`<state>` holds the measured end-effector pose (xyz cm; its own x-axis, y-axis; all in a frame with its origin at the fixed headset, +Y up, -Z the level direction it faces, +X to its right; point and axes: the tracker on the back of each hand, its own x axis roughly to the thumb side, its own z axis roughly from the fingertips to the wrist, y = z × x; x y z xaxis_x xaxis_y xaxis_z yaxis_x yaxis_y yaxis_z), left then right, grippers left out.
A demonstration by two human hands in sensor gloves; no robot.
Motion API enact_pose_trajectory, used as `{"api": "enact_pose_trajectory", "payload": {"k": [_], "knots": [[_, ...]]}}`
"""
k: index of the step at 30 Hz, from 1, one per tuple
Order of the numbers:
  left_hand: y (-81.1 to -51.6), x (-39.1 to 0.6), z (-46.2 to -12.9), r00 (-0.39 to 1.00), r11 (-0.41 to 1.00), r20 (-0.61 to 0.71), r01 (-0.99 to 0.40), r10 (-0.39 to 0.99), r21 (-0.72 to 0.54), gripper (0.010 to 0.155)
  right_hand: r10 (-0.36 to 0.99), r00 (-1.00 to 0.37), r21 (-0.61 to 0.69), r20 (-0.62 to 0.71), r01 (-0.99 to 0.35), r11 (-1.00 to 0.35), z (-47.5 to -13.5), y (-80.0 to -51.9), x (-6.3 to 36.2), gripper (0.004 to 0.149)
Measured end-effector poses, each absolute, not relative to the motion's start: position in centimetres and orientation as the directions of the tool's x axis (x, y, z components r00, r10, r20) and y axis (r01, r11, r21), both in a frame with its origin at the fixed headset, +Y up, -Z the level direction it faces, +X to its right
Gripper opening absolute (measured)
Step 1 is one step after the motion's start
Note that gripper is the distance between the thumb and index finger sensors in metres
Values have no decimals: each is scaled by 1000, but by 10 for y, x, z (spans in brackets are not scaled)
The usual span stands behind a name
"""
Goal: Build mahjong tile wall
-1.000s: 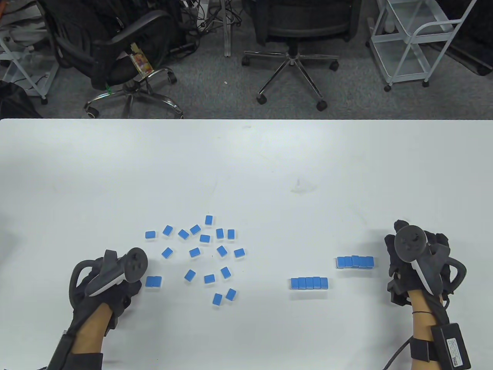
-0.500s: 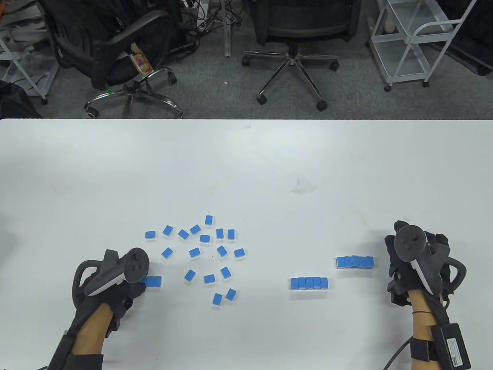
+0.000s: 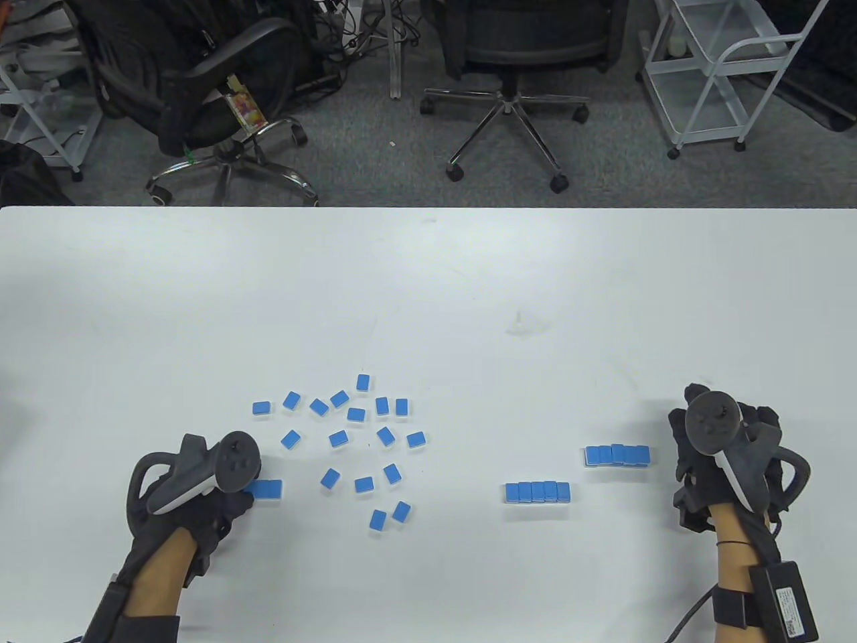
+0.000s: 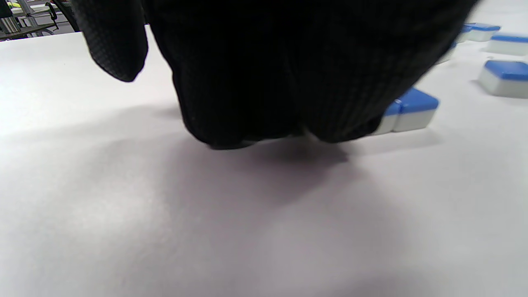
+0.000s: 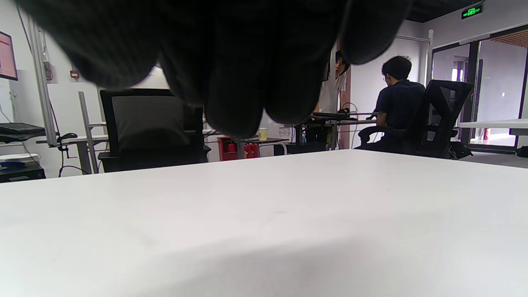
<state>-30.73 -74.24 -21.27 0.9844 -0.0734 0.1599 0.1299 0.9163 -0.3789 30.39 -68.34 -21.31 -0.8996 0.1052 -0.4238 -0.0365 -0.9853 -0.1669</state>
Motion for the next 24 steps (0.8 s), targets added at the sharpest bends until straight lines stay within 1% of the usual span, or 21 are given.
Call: {"api": "enact_pose_trajectory", "payload": {"k": [6,12,13,17,19,21,24], "knots": [[-743,-308,-212,985,916,158,123,-67,-382,58,104,-900,-164,-424,-37,-986,-213,-684,304,54],[-736,-312,-211,987,899,151,112,-52,-424,70,101,-899,-159,-426,-36,-987,-213,-684,304,54],[-734,-313,-211,987,901,145,124,-69,-416,70,101,-899,-159,-426,-36,-987,-213,-684,304,54],[-726,-317,-209,972,908,108,233,-208,-349,67,99,-899,-156,-426,-35,-987,-213,-684,304,54],[-726,-317,-210,968,920,88,252,-236,-301,64,99,-900,-157,-426,-34,-987,-213,-684,304,54],[-727,-318,-210,973,936,71,232,-221,-263,63,101,-899,-158,-426,-36,-987,-213,-684,304,54],[-729,-319,-212,990,966,50,136,-128,-219,60,100,-898,-158,-429,-34,-987,-213,-683,305,54]]}}
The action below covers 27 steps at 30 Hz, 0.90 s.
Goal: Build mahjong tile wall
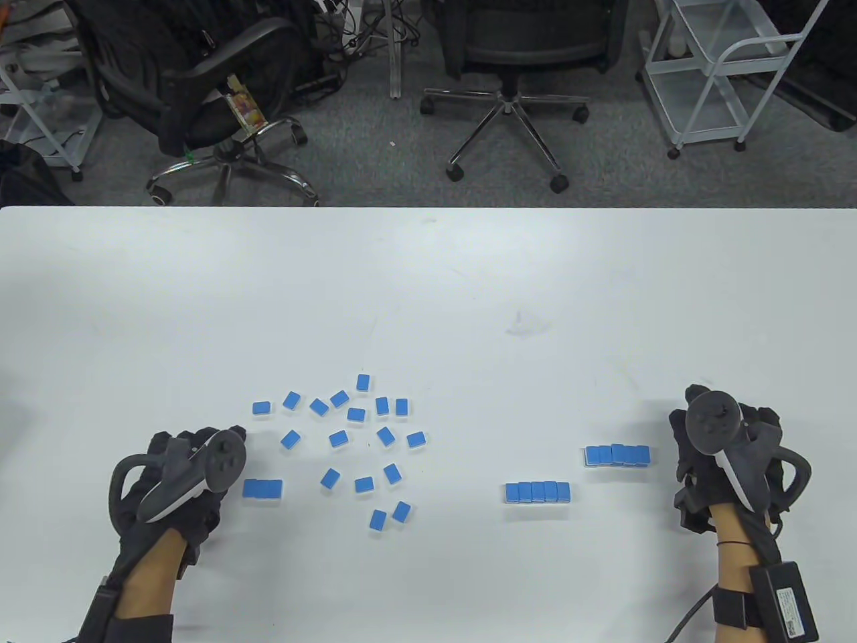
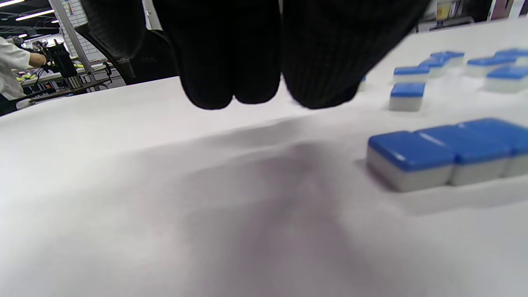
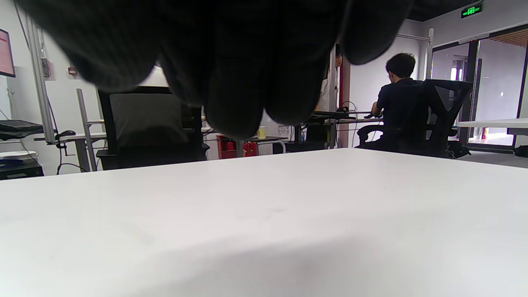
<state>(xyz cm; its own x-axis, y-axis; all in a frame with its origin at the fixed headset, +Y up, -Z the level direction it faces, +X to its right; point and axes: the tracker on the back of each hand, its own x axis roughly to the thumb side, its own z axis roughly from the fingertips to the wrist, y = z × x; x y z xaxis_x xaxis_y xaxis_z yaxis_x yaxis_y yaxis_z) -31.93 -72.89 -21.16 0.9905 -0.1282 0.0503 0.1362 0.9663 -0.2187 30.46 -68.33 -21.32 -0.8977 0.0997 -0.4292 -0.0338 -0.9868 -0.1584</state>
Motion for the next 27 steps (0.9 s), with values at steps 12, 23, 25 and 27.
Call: {"api": "enact_pose_trajectory", "payload": {"k": [12,23,25,27], "knots": [[-746,-333,-234,998,955,-26,52,-62,-292,66,96,-894,-178,-439,-18,-984,-214,-681,306,54],[-739,-315,-274,988,957,13,151,-153,-246,61,109,-888,-193,-446,-24,-981,-213,-681,307,57],[-738,-307,-280,987,956,10,158,-161,-248,61,111,-889,-194,-445,-26,-981,-213,-681,308,57],[-740,-299,-286,989,955,15,145,-147,-260,63,113,-888,-196,-445,-27,-980,-213,-681,308,57]]}}
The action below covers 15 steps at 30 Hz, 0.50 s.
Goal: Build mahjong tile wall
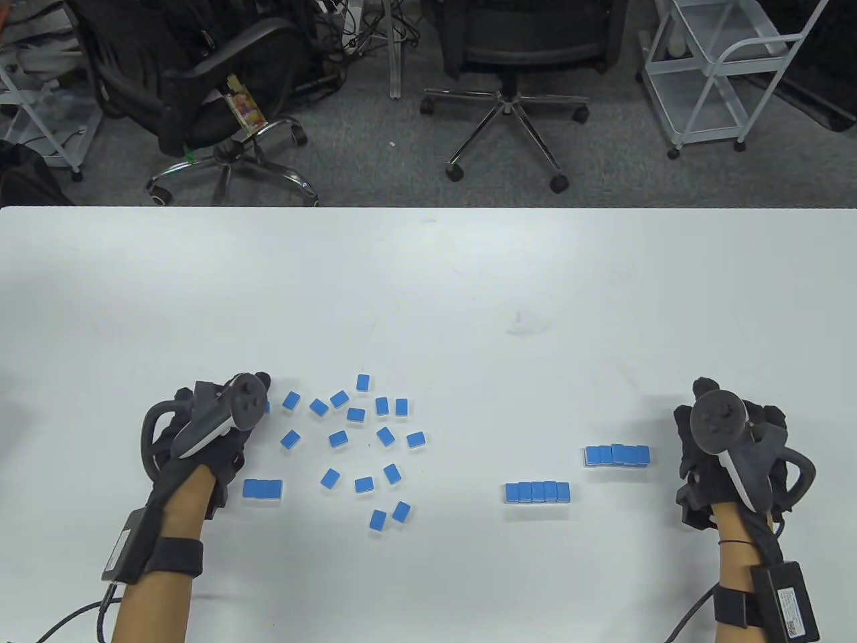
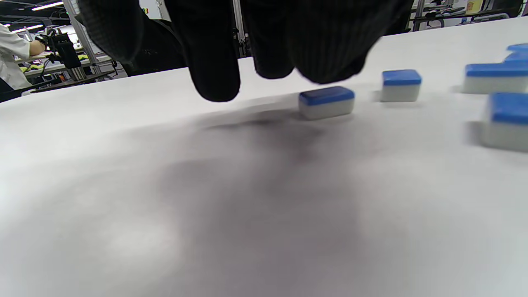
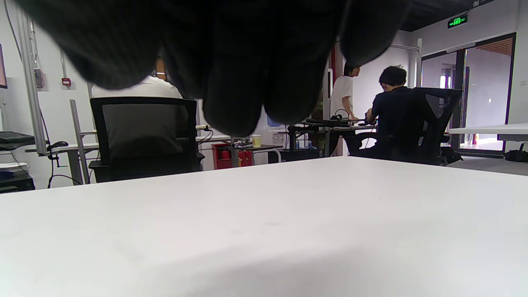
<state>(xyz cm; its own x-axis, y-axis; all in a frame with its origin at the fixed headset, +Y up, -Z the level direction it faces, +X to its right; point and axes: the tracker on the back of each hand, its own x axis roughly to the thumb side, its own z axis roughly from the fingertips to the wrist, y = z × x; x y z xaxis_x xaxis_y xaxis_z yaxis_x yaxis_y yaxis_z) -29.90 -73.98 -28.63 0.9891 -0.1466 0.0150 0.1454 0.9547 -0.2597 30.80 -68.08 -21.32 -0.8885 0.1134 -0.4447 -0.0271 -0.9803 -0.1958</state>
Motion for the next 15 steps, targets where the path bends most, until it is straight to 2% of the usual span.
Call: {"api": "enact_pose_trajectory", "payload": {"k": [5,7,12,15], "knots": [[-749,-283,-298,984,946,26,178,-178,-269,63,115,-889,-199,-443,-27,-980,-213,-681,309,56],[-751,-277,-301,974,948,24,223,-223,-229,62,110,-889,-193,-444,-25,-981,-214,-682,309,56],[-750,-284,-301,981,955,-20,180,-190,-236,55,117,-887,-195,-446,-32,-980,-213,-681,309,56],[-746,-293,-295,979,946,0,197,-204,-258,54,121,-888,-198,-444,-34,-980,-213,-681,310,56]]}}
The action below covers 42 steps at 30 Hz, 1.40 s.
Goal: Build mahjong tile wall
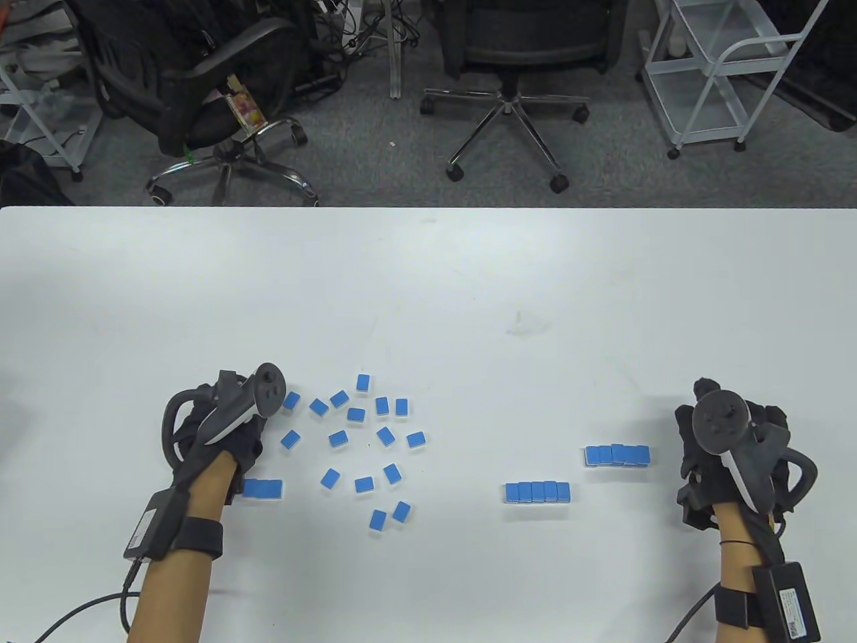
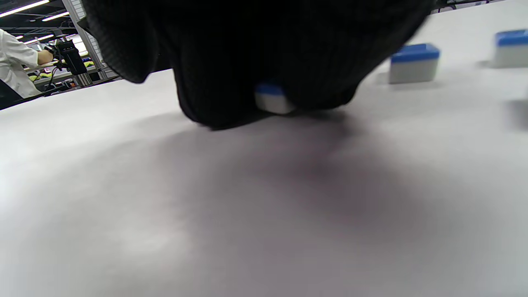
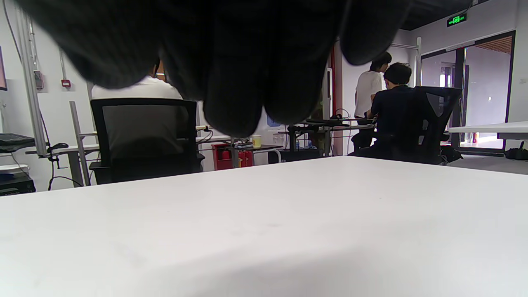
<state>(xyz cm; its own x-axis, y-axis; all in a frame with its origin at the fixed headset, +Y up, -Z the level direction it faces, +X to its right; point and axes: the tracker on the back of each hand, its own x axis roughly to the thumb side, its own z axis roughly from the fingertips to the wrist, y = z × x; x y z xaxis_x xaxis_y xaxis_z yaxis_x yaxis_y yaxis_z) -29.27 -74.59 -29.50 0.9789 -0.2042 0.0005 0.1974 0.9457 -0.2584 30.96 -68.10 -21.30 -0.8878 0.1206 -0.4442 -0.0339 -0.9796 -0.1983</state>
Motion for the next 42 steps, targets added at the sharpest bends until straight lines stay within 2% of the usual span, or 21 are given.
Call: {"api": "enact_pose_trajectory", "payload": {"k": [8,14,20,24,42], "knots": [[-735,-318,-254,989,897,83,145,-122,-417,54,114,-890,-192,-442,-30,-981,-213,-682,309,56],[-736,-323,-225,977,907,159,190,-139,-376,53,104,-892,-180,-440,-26,-983,-213,-684,308,56],[-737,-329,-223,991,918,132,79,-29,-390,50,98,-896,-178,-432,-22,-984,-212,-685,306,56],[-737,-336,-226,995,915,95,1,41,-403,42,89,-897,-170,-433,-16,-985,-213,-686,306,56],[-738,-331,-224,989,928,147,56,-2,-368,41,74,-898,-154,-433,-7,-988,-213,-687,304,55]]}}
